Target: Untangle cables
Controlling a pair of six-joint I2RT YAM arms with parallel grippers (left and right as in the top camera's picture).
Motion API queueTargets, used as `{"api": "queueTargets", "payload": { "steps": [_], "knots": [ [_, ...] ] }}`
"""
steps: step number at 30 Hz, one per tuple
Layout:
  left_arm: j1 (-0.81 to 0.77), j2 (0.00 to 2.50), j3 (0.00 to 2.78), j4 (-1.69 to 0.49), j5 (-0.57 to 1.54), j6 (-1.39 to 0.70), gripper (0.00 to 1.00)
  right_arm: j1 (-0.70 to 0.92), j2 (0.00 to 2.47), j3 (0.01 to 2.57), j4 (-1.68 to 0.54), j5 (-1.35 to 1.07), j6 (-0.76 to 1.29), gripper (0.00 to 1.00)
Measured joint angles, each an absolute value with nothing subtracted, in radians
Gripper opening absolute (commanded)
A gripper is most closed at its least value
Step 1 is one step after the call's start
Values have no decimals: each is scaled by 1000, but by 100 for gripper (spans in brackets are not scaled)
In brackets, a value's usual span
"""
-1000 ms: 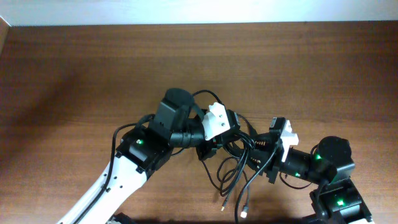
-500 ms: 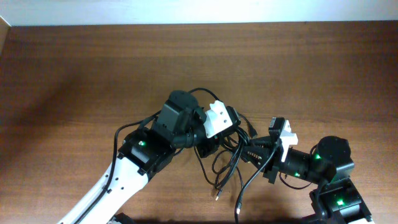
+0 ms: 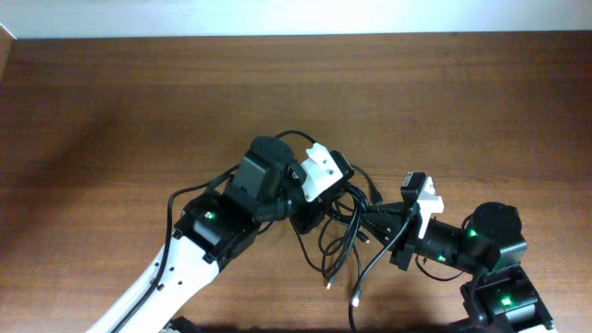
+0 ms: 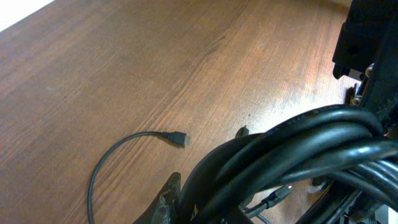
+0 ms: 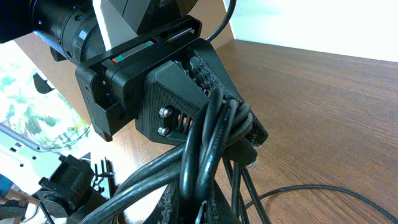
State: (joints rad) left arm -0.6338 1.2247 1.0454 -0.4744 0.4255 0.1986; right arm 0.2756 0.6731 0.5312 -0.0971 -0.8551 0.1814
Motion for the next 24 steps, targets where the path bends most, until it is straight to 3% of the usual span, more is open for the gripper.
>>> {"api": "queueTargets", "payload": {
  "steps": [2, 6, 10, 14, 17, 21, 24],
  "knots": [
    [-634, 1224, 1045, -486, 424, 193, 6, 276, 673, 531, -100, -855, 183, 4],
    [-635, 1220, 1045, -523, 418, 178, 50, 276, 673, 531, -101, -862, 182, 4],
    [-635, 1217, 1045, -542, 410, 171, 77, 276, 673, 531, -101, -863, 177, 4],
    [-634, 1170, 1045, -563, 406, 175, 82, 276, 673, 531, -101, -863, 168, 4],
    [-634, 1092, 1045, -564, 405, 177, 93, 276, 673, 531, -101, -863, 157, 4],
    [-609, 972, 1045, -576, 402, 186, 92, 276, 673, 531, -100, -863, 154, 4],
    [-582, 936, 1045, -611, 403, 186, 98, 276, 673, 531, -83, -881, 142, 4]
  ]
}}
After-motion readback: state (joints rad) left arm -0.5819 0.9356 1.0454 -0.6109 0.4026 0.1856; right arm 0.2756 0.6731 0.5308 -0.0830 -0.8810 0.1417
